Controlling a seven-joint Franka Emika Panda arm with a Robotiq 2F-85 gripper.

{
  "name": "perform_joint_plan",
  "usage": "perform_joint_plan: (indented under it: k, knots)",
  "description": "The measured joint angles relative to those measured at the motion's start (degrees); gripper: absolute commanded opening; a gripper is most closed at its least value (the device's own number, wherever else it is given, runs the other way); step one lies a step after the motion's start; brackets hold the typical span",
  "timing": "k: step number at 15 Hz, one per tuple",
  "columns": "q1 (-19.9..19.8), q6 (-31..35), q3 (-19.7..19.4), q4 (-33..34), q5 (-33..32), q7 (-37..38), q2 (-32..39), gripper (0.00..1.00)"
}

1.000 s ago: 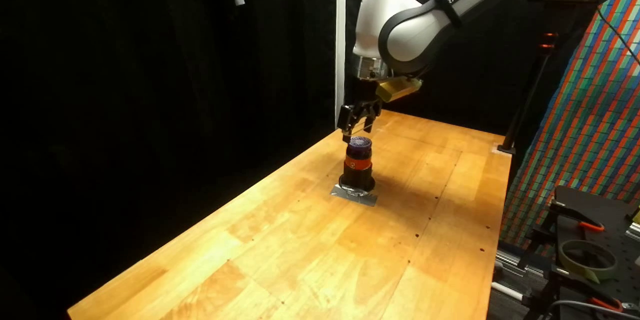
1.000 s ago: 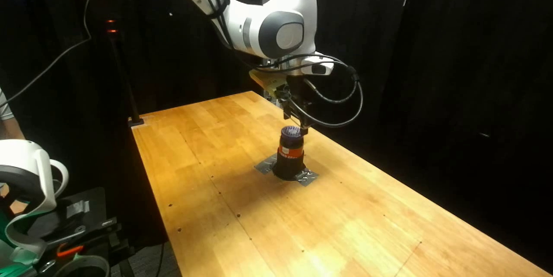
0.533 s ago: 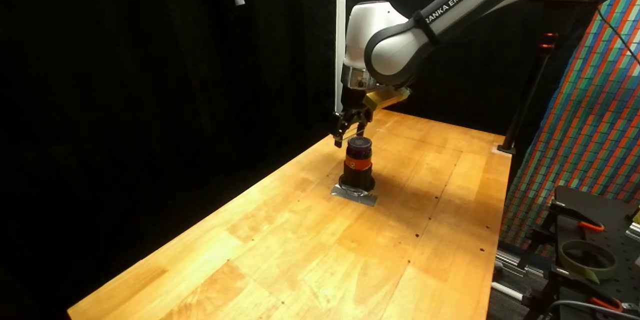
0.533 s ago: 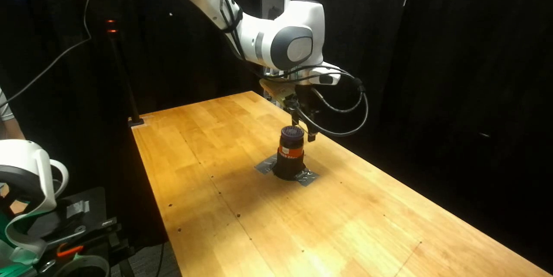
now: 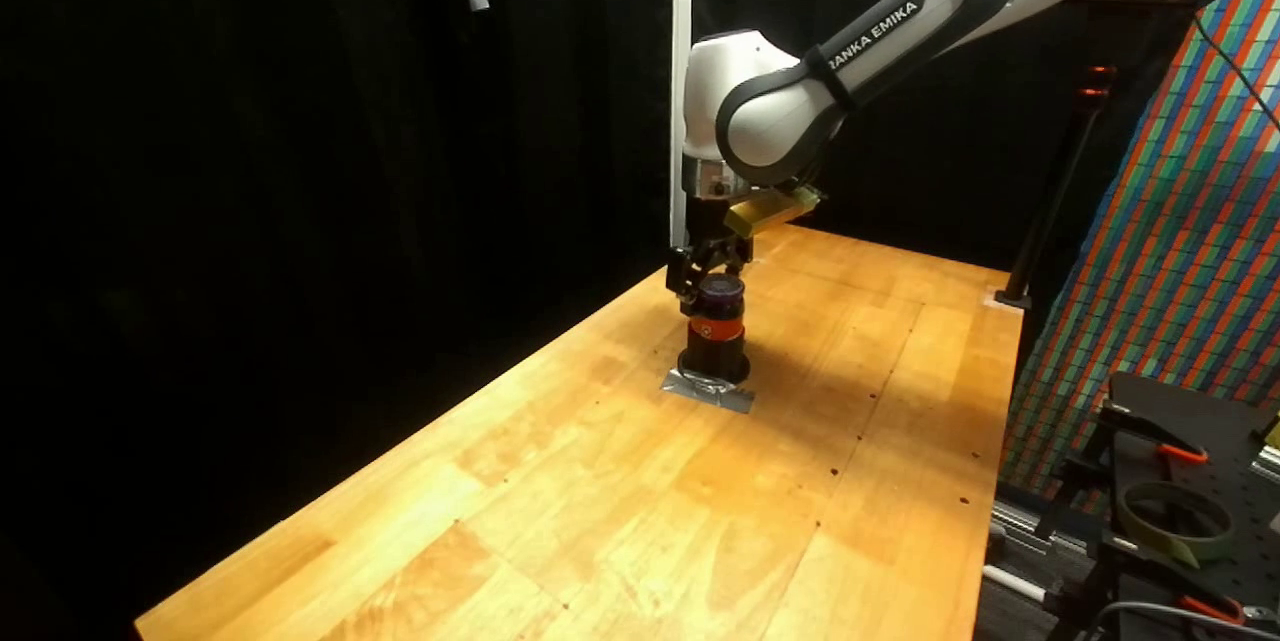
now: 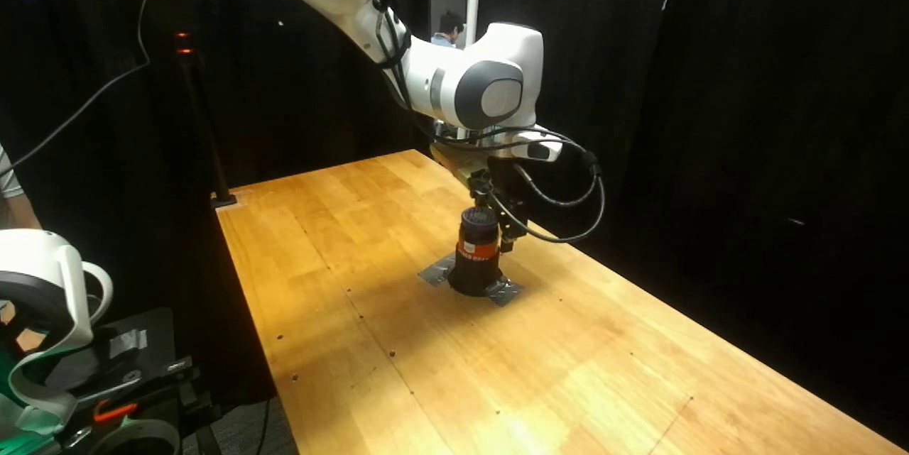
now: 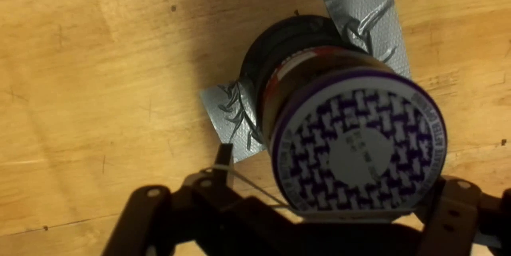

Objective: Put the elastic around the bottle on the table

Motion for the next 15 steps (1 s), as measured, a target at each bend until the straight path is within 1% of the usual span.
perform_joint_plan:
  k: [3, 6, 11, 15]
  knots:
    - [-0.06, -6.16, 0.47, 1.44, 1.55, -1.08, -0.06, 1.00]
    - [-0.17, -9.99, 0.58, 2.23, 2.14, -1.99, -0.71, 1.00]
    - [-1.07, -13.11, 0.88, 1.52, 4.61, -4.86, -1.95, 1.00]
    - [-2.11, -13.81, 1.25, -0.72, 6.65, -7.24, -2.90, 1.00]
